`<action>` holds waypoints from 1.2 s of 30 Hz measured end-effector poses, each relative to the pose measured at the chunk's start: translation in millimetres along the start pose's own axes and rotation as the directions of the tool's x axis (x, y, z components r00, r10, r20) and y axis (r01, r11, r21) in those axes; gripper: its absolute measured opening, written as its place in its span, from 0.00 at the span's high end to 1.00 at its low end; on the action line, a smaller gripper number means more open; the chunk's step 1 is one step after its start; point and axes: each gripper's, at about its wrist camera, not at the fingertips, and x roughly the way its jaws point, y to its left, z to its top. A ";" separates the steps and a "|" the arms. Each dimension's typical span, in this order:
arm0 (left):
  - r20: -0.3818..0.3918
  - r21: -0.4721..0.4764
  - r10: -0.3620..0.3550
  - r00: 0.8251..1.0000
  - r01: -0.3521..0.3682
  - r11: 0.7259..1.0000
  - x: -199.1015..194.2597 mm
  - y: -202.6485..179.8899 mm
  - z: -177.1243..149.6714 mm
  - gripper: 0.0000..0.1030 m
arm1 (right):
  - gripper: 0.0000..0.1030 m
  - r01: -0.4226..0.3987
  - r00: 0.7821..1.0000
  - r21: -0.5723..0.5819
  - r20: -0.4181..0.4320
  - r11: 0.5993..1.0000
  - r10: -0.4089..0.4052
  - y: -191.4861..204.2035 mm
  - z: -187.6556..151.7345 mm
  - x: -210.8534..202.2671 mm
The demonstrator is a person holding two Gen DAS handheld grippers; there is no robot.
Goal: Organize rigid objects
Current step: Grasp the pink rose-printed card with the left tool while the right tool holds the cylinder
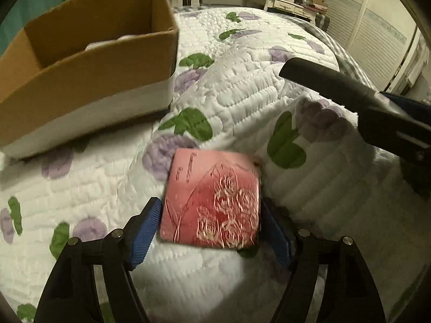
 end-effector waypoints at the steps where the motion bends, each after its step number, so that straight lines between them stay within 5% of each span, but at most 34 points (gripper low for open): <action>1: 0.002 -0.004 -0.003 1.000 0.003 1.000 0.6 0.6 0.7 0.25 | 0.61 0.001 1.000 0.002 0.001 1.000 -0.001 -0.7 0.2 -0.2; 11: 0.078 -0.004 0.017 0.997 -0.016 1.000 -31.8 6.3 -6.2 0.31 | 0.61 0.002 1.000 -0.002 0.023 1.000 -0.002 0.8 0.8 -5.6; 12: 0.095 -0.015 0.019 0.995 -0.018 1.000 -39.9 9.3 -6.0 0.39 | 0.61 -0.001 1.000 -0.003 0.029 1.000 0.001 1.6 1.4 -7.7; 14: 0.122 -0.042 -0.014 0.992 0.020 0.999 -56.7 18.0 -2.8 0.82 | 0.61 -0.008 0.999 -0.005 0.041 1.000 0.008 3.0 2.9 -11.2; 17: 0.153 -0.063 0.003 0.988 0.006 0.998 -79.8 32.1 5.8 0.85 | 0.61 -0.027 0.998 -0.007 0.059 1.000 0.028 7.2 7.5 -17.8; 25: 0.092 -0.072 -0.058 0.994 0.065 0.995 -68.1 49.3 -10.0 0.84 | 0.61 -0.034 0.994 -0.025 0.099 0.999 0.036 15.4 13.9 -31.0; 26: 0.089 -0.067 -0.063 0.994 0.069 0.995 -69.5 47.8 -14.3 0.80 | 0.61 -0.028 0.995 -0.026 0.096 0.999 0.030 15.0 12.9 -29.7; 29: 0.077 -0.034 -0.021 0.997 0.024 0.999 -60.5 39.3 -18.4 0.42 | 0.61 -0.025 0.996 -0.019 0.085 1.000 0.027 11.6 10.8 -25.3; 36: 0.062 0.066 -0.001 0.998 -0.003 0.998 -47.8 32.1 -38.0 0.42 | 0.60 -0.038 0.997 -0.010 0.071 0.999 0.039 7.3 8.1 -20.7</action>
